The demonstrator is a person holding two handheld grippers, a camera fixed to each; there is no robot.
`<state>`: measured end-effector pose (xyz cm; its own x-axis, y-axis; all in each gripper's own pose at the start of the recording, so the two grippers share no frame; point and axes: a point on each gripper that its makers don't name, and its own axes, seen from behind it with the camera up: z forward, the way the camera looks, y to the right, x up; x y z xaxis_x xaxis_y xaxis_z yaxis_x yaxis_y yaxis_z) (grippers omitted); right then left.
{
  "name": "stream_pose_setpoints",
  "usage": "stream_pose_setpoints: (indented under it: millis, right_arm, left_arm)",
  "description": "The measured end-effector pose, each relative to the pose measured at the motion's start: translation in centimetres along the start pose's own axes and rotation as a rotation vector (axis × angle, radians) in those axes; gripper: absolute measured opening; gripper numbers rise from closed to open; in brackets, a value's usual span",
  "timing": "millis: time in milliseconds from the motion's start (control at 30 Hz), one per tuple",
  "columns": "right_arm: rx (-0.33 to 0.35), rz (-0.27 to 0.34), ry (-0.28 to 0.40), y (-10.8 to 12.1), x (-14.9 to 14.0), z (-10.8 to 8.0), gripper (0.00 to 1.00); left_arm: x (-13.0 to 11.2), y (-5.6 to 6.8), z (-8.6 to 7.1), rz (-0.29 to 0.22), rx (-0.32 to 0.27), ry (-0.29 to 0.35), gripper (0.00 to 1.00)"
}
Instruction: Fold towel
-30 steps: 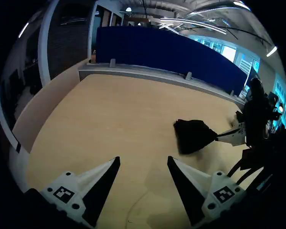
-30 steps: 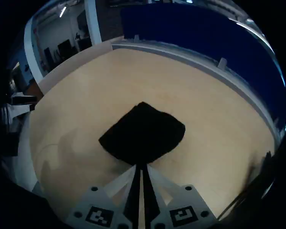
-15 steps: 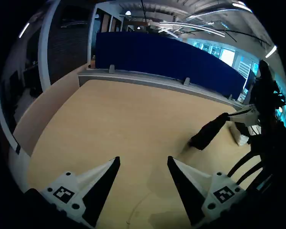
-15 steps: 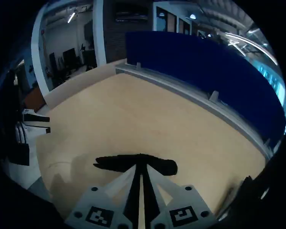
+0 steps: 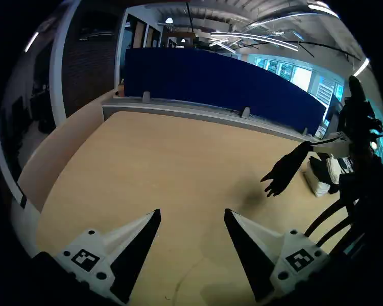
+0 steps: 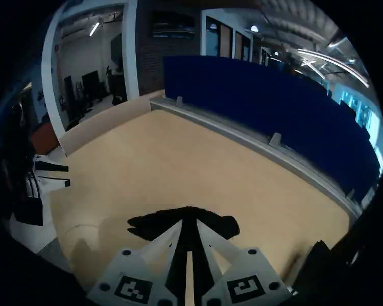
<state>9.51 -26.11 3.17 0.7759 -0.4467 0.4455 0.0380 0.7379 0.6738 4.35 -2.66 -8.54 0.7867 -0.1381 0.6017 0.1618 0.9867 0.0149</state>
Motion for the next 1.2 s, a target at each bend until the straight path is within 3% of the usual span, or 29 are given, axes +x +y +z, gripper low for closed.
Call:
stream_pose_setpoints:
  millis: [300,767,1200]
  right_arm:
    - [-0.027,0.047,0.032,3.2,0.9,-2.0,0.04]
    - [-0.116,0.090,0.032,11.9,0.5,-5.7,0.04]
    - [-0.183,0.071,-0.002,18.7,-0.4,-7.6,0.04]
  left_arm:
    - [0.2,0.9,-0.6,0.009,-0.007,0.003,0.92]
    - [0.2,1.7,-0.7,0.019,-0.003,0.002,0.92]
    - [0.3,2.6,-0.4,0.022,0.006,-0.006,0.92]
